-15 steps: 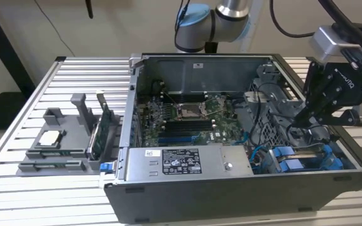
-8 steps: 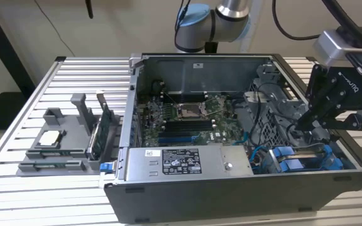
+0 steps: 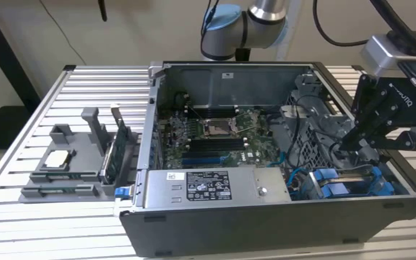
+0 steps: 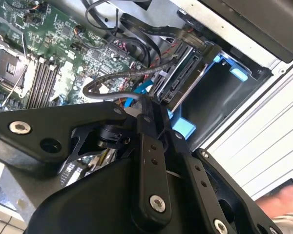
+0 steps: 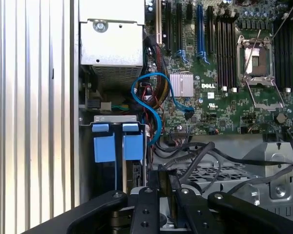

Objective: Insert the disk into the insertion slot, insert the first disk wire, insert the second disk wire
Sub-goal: 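Insert the first disk wire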

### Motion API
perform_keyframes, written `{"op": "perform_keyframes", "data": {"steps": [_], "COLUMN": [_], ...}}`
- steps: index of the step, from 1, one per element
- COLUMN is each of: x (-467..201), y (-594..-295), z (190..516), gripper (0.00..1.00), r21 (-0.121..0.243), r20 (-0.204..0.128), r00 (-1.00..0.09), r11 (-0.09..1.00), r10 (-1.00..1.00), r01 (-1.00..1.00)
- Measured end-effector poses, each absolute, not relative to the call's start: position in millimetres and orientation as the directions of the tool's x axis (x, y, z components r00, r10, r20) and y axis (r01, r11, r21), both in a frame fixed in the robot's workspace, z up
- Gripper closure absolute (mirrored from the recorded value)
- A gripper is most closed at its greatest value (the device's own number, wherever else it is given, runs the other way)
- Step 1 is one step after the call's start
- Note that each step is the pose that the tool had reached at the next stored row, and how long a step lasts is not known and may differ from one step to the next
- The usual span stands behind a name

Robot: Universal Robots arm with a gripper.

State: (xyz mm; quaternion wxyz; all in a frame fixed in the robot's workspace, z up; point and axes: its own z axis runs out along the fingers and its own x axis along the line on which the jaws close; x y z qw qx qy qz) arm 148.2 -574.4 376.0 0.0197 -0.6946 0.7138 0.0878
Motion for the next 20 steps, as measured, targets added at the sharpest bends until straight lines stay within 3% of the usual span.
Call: {"op": "perform_keyframes", "data": {"steps": [20], "x": [148], "y": [-595], "z": [373], "gripper": [0.81], "r21": [0.097], "r20": [-0.15], "r00": [-0.034], "r11": [0.02], "r10": [-0.988], "r01": [-0.995]}}
